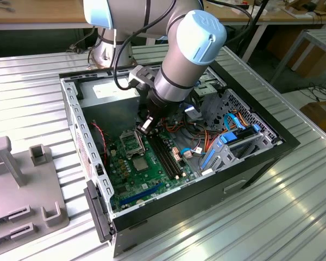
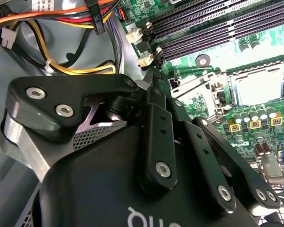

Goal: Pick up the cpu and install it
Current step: 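Close the cpu cover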

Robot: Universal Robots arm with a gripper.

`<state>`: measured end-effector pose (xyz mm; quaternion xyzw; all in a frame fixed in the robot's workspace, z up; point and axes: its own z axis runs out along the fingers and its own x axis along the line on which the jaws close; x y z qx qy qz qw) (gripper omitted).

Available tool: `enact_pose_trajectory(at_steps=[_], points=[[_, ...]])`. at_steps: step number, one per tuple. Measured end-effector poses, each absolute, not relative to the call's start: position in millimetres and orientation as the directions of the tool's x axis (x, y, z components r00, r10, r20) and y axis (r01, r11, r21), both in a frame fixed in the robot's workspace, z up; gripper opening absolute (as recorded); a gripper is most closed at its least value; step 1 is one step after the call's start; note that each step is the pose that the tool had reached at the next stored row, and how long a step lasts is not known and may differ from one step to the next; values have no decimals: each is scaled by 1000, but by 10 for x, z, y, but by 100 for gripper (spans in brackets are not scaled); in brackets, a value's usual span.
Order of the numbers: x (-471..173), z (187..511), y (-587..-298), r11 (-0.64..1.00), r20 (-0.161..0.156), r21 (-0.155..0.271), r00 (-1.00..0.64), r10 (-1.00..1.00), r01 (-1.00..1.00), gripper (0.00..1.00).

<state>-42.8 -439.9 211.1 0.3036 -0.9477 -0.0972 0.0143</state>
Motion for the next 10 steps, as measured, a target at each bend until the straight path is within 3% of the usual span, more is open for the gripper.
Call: enact_pose_trajectory(at_steps=[10], points=[[-443,2092,-4385,797,-32,193,-815,-578,-573,11]])
